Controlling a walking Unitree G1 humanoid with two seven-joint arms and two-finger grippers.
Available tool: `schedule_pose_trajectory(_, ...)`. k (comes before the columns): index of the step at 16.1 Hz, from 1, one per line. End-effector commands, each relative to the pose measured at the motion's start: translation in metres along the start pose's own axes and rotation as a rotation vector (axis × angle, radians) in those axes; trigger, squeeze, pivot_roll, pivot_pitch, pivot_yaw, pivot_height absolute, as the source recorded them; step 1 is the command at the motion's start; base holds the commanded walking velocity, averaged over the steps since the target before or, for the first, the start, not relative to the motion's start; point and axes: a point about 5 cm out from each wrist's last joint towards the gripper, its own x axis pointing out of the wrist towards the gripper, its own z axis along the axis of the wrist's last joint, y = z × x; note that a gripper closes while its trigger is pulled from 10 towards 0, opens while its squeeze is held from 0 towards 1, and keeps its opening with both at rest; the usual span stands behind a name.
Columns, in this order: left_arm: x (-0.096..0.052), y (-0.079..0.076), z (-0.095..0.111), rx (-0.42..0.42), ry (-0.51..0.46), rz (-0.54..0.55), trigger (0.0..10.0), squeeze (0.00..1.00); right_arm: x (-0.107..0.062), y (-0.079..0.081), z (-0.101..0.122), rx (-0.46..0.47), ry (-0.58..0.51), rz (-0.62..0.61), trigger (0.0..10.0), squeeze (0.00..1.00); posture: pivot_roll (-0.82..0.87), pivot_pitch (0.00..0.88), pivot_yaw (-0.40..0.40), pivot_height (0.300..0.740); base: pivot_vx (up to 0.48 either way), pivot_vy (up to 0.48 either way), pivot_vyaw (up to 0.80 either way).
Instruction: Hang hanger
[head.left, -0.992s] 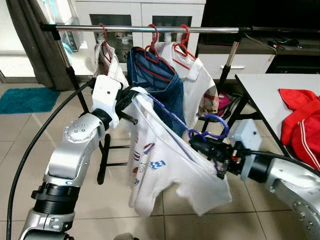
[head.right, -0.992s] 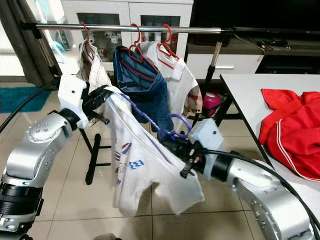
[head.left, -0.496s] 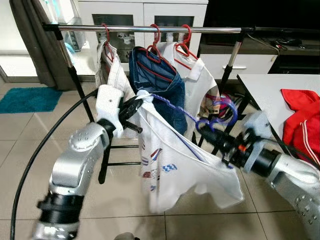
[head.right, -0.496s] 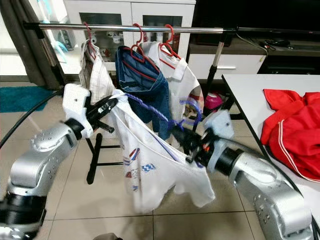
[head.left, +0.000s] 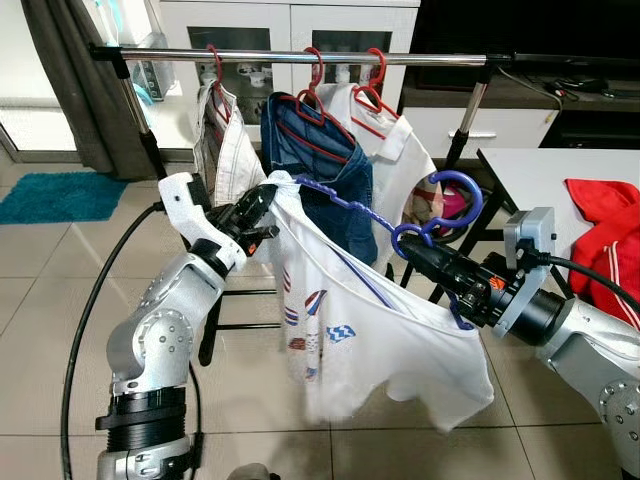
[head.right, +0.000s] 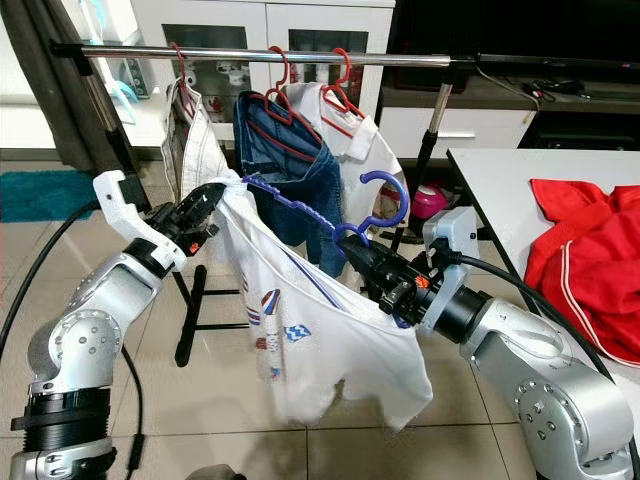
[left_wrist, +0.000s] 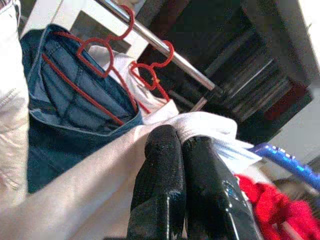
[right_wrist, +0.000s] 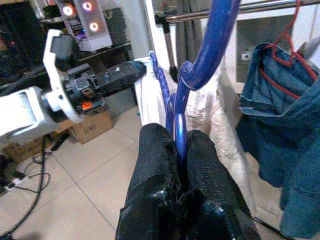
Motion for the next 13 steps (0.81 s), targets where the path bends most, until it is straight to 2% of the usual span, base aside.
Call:
schedule_pose_trajectory(1, -0.01, 0.017, 0.026, -0.021, -0.125, 0.113, 0.0, 0.0, -0.011, -0.005, 0.002, -0.014, 0.019, -0.046, 0.0, 0.0, -0.02, 0.0, 0.004, 0.74, 0.0, 0.0, 0.0)
schedule_pose_trajectory(5, -0.011, 0.02, 0.044, -0.173, -0.239, 0.117, 0.0, 0.0, -0.015, -0.006, -0.005, -0.028, 0.089, -0.044, 0.0, 0.0, -0.02, 0.0, 0.007, 0.74, 0.0, 0.0, 0.0)
schedule_pose_trajectory(6, -0.009, 0.017, 0.041, -0.089, -0.183, 0.104, 0.0, 0.0, -0.015, -0.007, -0.007, -0.036, 0.103, -0.058, 0.0, 0.0, -0.02, 0.0, 0.008, 0.74, 0.0, 0.0, 0.0)
schedule_pose_trajectory(7, -0.008, 0.01, 0.031, 0.101, -0.06, 0.073, 0.0, 0.0, -0.013, -0.008, -0.007, -0.044, 0.11, -0.063, 0.0, 0.0, -0.02, 0.0, 0.009, 0.74, 0.0, 0.0, 0.0)
schedule_pose_trajectory(8, -0.007, 0.005, 0.022, 0.236, 0.029, 0.039, 0.0, 0.0, -0.012, -0.007, -0.007, -0.047, 0.11, -0.065, 0.0, 0.0, -0.02, 0.0, 0.008, 0.74, 0.0, 0.0, 0.0)
schedule_pose_trajectory(9, -0.006, -0.003, 0.01, 0.383, 0.123, -0.01, 2.8, 0.0, -0.009, -0.007, -0.006, -0.053, 0.106, -0.07, 0.0, 0.0, -0.02, 0.0, 0.008, 0.74, 0.0, 0.0, 0.0)
schedule_pose_trajectory(10, -0.007, -0.009, -0.001, 0.5, 0.197, -0.053, 7.8, 0.0, -0.006, -0.006, -0.004, -0.061, 0.096, -0.076, 0.0, 0.0, -0.02, 0.0, 0.009, 0.74, 0.0, 0.0, 0.0)
schedule_pose_trajectory(11, -0.007, -0.009, -0.003, 0.527, 0.202, -0.057, 10.0, 0.0, -0.004, -0.006, -0.002, -0.064, 0.089, -0.081, 0.0, 0.0, -0.02, 0.0, 0.009, 0.74, 0.0, 0.0, 0.0)
schedule_pose_trajectory(12, -0.007, -0.009, -0.003, 0.532, 0.176, -0.044, 10.0, 1.0, -0.001, -0.006, 0.0, -0.069, 0.077, -0.085, 0.0, 0.0, -0.02, 0.0, 0.009, 0.74, 0.0, 0.0, 0.0)
schedule_pose_trajectory(13, -0.008, -0.008, -0.001, 0.525, 0.144, -0.034, 10.0, 1.0, 0.001, -0.005, 0.002, -0.074, 0.066, -0.085, 0.0, 0.0, -0.02, 0.0, 0.009, 0.74, 0.0, 0.0, 0.0)
